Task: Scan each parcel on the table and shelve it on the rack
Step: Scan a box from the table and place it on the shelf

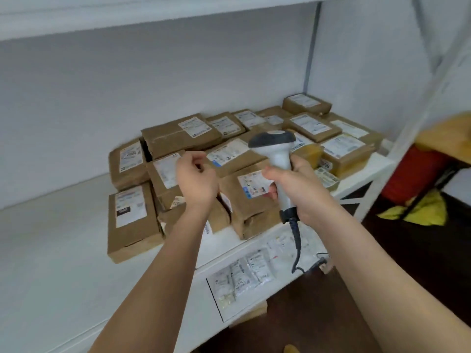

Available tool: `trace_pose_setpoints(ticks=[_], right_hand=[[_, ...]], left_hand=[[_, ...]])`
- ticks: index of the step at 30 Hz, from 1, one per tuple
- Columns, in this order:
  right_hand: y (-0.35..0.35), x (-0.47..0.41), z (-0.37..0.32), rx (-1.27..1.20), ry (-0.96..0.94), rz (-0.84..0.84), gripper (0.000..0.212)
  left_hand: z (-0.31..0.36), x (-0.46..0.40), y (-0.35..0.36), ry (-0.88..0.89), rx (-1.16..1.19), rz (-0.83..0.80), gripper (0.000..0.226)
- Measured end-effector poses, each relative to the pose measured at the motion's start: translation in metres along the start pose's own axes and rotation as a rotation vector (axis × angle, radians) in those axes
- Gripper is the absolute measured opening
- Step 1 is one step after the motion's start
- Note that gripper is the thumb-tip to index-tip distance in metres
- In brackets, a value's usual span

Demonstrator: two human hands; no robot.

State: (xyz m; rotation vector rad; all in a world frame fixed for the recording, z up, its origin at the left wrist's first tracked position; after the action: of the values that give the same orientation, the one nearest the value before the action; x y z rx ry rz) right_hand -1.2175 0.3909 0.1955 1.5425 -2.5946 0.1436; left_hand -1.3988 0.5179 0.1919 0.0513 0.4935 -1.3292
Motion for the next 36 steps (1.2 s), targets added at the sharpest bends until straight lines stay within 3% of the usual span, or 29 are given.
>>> trace_pose_setpoints(ticks=[5, 13, 24, 36], right_hand=[[-0.116, 0.009, 0.003, -0.089, -0.008, 0.2, 0.018], [-0.319, -0.004, 0.026, -0.195, -0.047, 0.505, 0.018], [-0.611, -0.018, 0.025, -0.223, -0.063, 0.707, 0.022], [-0.836, -0.046, 0.067, -0.246, -0.026, 0.971, 0.018]], left_hand=[[0.067, 0.047, 0.114, 0.137, 0.111, -0.273, 0.022], [0.153, 0.156, 0.322, 0.052, 0.23, -0.678, 0.04], [0.284, 0.306, 0.598, 0.015, 0.313, -1.01, 0.042], [0.363, 0.435, 0.861, 0.049, 0.27, -1.364, 0.032]])
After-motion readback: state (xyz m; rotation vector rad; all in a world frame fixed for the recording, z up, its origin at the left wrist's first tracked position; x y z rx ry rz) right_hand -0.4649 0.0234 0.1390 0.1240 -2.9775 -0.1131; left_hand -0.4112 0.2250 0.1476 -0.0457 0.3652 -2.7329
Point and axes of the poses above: each hand's wrist, its own x-axis away from the middle knuckle, its own y-axis out of the palm, z = x × y, the point moved 8 cm from there along -x, towards the middle knuckle, and after that the axes turned 2 degrees about x, right-handed, at the moved point
